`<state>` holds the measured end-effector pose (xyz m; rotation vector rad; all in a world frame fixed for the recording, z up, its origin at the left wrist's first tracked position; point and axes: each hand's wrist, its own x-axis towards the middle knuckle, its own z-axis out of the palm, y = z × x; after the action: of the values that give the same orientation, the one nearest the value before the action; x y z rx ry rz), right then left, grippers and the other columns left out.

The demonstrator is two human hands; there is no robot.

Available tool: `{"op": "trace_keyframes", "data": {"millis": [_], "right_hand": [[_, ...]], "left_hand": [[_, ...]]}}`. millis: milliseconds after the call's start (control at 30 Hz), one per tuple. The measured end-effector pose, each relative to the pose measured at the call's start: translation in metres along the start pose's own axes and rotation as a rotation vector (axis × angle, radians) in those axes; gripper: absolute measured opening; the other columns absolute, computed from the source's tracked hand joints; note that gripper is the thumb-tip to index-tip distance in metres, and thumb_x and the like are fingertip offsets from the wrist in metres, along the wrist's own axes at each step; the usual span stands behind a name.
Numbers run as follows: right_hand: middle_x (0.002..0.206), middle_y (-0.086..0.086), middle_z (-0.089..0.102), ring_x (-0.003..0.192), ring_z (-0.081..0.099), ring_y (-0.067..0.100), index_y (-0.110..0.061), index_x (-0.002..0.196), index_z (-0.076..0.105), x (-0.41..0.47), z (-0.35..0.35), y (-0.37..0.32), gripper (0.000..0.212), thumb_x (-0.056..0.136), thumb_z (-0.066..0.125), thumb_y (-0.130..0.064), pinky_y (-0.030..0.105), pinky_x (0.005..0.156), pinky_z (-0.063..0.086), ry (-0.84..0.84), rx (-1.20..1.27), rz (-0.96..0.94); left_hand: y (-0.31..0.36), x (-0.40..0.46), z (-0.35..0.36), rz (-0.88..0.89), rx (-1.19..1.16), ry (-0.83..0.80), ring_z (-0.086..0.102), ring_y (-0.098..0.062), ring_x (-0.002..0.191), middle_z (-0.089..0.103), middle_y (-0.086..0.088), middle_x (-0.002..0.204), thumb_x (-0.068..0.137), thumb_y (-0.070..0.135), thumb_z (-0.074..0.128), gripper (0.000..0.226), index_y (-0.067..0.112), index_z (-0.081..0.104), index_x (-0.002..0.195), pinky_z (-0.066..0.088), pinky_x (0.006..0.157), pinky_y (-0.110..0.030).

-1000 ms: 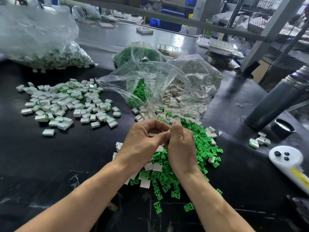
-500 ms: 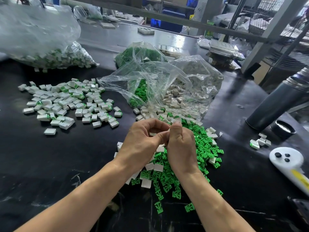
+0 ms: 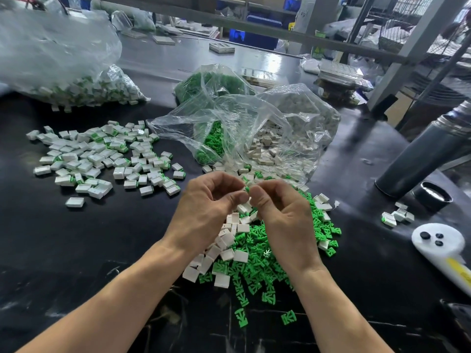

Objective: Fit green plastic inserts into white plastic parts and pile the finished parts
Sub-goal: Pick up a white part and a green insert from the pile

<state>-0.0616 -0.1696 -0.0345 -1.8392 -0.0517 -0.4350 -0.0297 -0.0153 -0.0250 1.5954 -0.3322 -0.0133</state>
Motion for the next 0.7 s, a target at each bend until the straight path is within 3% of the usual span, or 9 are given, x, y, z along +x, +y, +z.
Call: {"op": "trace_keyframes", "data": {"millis": [67, 267, 500, 700], "right_hand": [[0.085, -0.007, 0.073, 0.077, 0.067, 0.008, -0.027, 0.095, 0.071, 0.000, 0.000, 0.001, 0.003, 0.098, 0.071, -0.029, 0.027, 0.070, 0.053, -0.001, -0.017, 0.006], [0.086, -0.006, 0.075, 0.078, 0.069, 0.012, -0.027, 0.094, 0.071, -0.001, 0.001, 0.003, 0.008, 0.099, 0.069, -0.033, 0.034, 0.071, 0.057, 0.037, -0.031, 0.034], [0.081, -0.006, 0.073, 0.071, 0.065, 0.007, -0.026, 0.088, 0.070, -0.002, 0.004, 0.005, 0.012, 0.100, 0.068, -0.031, 0.026, 0.065, 0.054, 0.079, -0.030, 0.067], [0.080, -0.012, 0.072, 0.065, 0.061, 0.000, -0.027, 0.094, 0.071, 0.005, -0.004, 0.010, 0.004, 0.097, 0.071, -0.025, 0.016, 0.060, 0.049, 0.121, -0.025, 0.096]], "left_hand": [[-0.001, 0.000, 0.000, 0.010, 0.015, -0.005, 0.061, 0.001, 0.064, 0.070, 0.010, 0.072, 0.088, 0.009, 0.077, 0.007, 0.012, 0.073, 0.093, 0.051, 0.060, -0.016], [-0.005, -0.001, 0.002, 0.052, 0.147, 0.000, 0.066, -0.004, 0.071, 0.074, 0.009, 0.083, 0.085, 0.018, 0.083, 0.018, 0.024, 0.071, 0.097, 0.053, 0.062, -0.018], [-0.006, -0.002, 0.001, 0.167, 0.356, 0.031, 0.066, -0.010, 0.070, 0.071, 0.016, 0.083, 0.085, 0.025, 0.083, 0.017, 0.033, 0.071, 0.093, 0.058, 0.063, -0.026], [-0.008, 0.002, -0.014, 0.146, 0.631, 0.073, 0.060, 0.008, 0.084, 0.060, 0.021, 0.091, 0.087, 0.033, 0.077, 0.016, 0.039, 0.062, 0.093, 0.051, 0.071, -0.010]]}}
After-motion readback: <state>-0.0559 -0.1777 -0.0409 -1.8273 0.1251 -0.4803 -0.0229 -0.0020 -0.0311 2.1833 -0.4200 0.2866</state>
